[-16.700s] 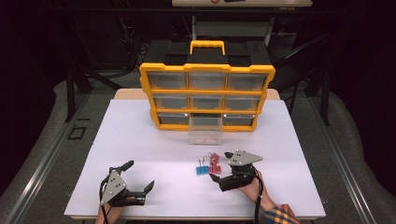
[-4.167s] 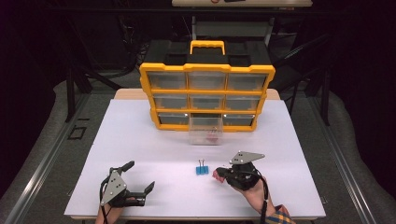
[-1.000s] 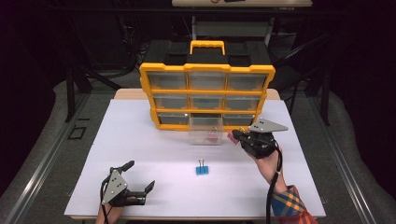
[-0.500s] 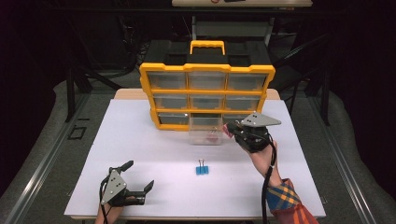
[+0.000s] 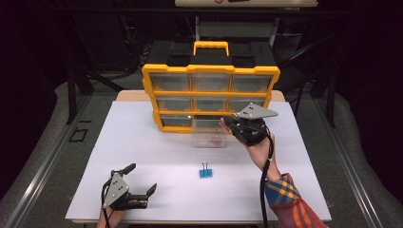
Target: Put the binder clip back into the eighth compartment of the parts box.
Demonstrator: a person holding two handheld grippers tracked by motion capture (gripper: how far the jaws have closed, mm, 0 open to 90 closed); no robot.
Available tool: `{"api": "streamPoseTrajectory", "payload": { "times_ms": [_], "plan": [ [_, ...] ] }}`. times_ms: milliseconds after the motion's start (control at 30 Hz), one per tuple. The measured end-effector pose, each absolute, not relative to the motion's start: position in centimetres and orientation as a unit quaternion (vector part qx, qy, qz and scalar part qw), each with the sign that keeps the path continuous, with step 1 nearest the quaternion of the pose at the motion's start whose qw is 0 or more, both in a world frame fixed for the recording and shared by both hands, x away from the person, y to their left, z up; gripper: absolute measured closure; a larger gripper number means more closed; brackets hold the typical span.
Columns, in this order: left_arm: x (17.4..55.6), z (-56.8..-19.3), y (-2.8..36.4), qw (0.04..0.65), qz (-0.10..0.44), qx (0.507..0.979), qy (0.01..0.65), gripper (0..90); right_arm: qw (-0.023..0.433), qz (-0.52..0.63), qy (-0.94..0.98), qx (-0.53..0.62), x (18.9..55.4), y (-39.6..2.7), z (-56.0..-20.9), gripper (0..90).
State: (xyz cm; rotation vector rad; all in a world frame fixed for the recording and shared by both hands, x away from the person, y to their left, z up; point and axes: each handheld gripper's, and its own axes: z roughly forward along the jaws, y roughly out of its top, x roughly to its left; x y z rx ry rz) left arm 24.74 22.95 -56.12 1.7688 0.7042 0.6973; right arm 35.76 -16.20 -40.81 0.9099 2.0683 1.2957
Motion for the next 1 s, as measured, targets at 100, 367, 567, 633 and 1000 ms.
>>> {"api": "streamPoseTrajectory", "payload": {
  "times_ms": [100,367,567,633,1000],
  "plan": [
    [24.7,-56.1,23.0,0.53,0.291,0.739,0.296,1.0,0.262,0.475,0.772,0.332,36.6,-15.2,-40.7,88.9],
    [24.8,-56.1,23.1,0.533,0.29,0.738,0.296,0.9,0.252,0.454,0.786,0.335,38.7,-13.2,-41.8,88.8],
    [24.7,-56.1,23.1,0.533,0.289,0.739,0.295,0.9,0.235,0.44,0.797,0.341,39.8,-11.9,-43.1,88.5],
    [24.7,-56.1,23.0,0.533,0.289,0.738,0.295,0.9,0.231,0.434,0.801,0.343,40.2,-11.5,-43.5,87.5],
    [24.7,-56.1,23.1,0.534,0.289,0.738,0.293,0.7,0.212,0.445,0.793,0.358,39.2,-13.3,-43.6,35.7]
  ]
}}
